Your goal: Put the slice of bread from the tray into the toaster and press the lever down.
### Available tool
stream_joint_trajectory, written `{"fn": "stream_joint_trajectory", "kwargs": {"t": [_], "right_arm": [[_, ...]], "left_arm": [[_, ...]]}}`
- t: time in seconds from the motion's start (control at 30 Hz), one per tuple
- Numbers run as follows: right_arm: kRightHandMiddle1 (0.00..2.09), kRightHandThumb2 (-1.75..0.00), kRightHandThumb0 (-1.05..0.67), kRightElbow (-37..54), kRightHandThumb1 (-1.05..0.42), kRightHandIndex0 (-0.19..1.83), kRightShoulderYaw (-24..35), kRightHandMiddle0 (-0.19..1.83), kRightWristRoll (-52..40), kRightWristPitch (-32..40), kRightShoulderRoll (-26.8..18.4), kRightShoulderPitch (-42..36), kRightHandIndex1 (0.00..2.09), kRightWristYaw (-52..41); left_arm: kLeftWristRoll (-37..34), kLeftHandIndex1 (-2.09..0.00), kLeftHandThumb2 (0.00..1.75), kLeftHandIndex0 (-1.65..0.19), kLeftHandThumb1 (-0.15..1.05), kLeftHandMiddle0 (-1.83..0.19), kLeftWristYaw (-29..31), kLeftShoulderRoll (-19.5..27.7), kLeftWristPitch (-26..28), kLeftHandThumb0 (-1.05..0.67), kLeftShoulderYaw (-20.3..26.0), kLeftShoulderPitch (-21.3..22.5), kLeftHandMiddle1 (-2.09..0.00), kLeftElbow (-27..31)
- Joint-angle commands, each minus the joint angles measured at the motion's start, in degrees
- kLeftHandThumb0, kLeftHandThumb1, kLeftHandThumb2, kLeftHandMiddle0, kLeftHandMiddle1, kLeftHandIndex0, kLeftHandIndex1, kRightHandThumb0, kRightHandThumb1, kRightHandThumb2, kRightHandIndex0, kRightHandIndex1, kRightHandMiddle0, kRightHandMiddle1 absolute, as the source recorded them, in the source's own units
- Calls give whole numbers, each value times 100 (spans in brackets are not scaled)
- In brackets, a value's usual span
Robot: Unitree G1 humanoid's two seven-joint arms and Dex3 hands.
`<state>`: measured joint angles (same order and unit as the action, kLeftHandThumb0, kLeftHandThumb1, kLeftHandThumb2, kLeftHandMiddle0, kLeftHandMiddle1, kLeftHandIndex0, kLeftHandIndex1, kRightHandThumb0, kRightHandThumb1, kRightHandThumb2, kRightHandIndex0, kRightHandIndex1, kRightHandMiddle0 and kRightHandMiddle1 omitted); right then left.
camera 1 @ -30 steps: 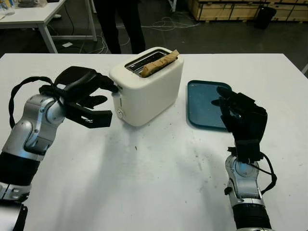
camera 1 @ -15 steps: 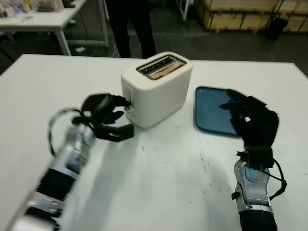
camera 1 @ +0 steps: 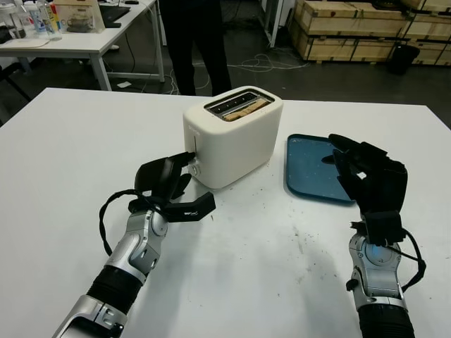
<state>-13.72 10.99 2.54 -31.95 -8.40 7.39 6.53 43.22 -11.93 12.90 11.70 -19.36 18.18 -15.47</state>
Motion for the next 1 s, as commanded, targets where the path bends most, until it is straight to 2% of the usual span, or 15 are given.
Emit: {"fn": "stream_joint_trajectory", "kwargs": {"t": [0.0, 0.1, 0.17, 0.2, 0.27, 0.3, 0.33, 0.4, 0.57, 0.7, 0.83, 0.93, 0.97], "right_arm": [[0, -22, -50, 5, -92, 79, 20, 114, 17, -223, 9, 202, 110, 70], [0, -22, -48, 41, -92, 80, 2, 114, -63, -219, 39, 190, 110, 17], [0, -22, -47, 53, -92, 80, -10, 114, -154, -233, 65, 186, 111, -38], [0, -21, -47, 33, -92, 79, -12, 114, -165, -270, 69, 194, 112, -45], [0, -21, -47, -6, -92, 79, -10, 115, -165, -321, 75, 208, 113, -43], [0, -21, -47, -16, -92, 79, -10, 115, -165, -329, 79, 214, 113, -40], [0, -21, -47, -17, -92, 79, -12, 115, -198, -329, 90, 217, 113, -56], [0, -21, -47, -25, -92, 79, -25, 115, -243, -342, 101, 225, 114, -85], [1, -22, -48, -29, -92, 80, -47, 115, -245, -315, 157, 246, 114, -87], [1, -22, -49, 45, -92, 80, -86, 115, -157, -202, 231, 222, 113, -18], [0, -23, -50, 126, -92, 79, -139, 115, 8, -31, 291, 205, 111, 111], [0, -24, -51, 119, -92, 78, -178, 115, 80, 111, 350, 238, 108, 194], [0, -23, -50, 36, -92, 77, -182, 113, 20, 108, 369, 280, 107, 164]], "left_arm": [[-91, 0, 45, -88, 92, -75, 1484, -266, 52, -27, -966, -346, -47, -217], [-197, -1, 45, -87, 92, -75, 1434, -91, -13, -25, -901, -527, -43, 472], [-348, -2, 53, -89, 88, -85, 1213, 2, -181, -24, -723, -705, -42, 999], [-399, -1, 66, -87, 83, -88, 1064, 21, -236, -25, -611, -789, -83, 1241], [-523, -1, 74, -86, 81, -83, 458, -48, -497, -26, -325, -966, -134, 1603], [-612, -2, 76, -89, 80, -82, 105, -111, -687, -24, -182, -1033, -158, 1691], [-746, -3, 77, -90, 80, -82, -211, -186, -896, -24, -26, -1085, -166, 1748], [-960, -5, 66, -95, 89, -76, -813, -324, -1286, -29, 288, -1127, -172, 1807], [-1119, -8, 57, -100, 92, -84, -1666, -593, -1793, -37, 794, -1083, -174, 1844], [-1282, -8, 55, -100, 92, -88, -1703, -700, -1989, -36, 1076, -1039, -175, 1899], [-1610, -10, 51, -102, 92, -83, -1613, -792, -2194, -36, 1291, -1015, -175, 2021], [-1979, -12, 47, -101, 92, -74, -1440, -913, -2240, -39, 1438, -1030, -175, 2229], [-2091, -12, 46, -98, 92, -64, -1354, -940, -2230, -40, 1483, -1041, -175, 2327]]}}
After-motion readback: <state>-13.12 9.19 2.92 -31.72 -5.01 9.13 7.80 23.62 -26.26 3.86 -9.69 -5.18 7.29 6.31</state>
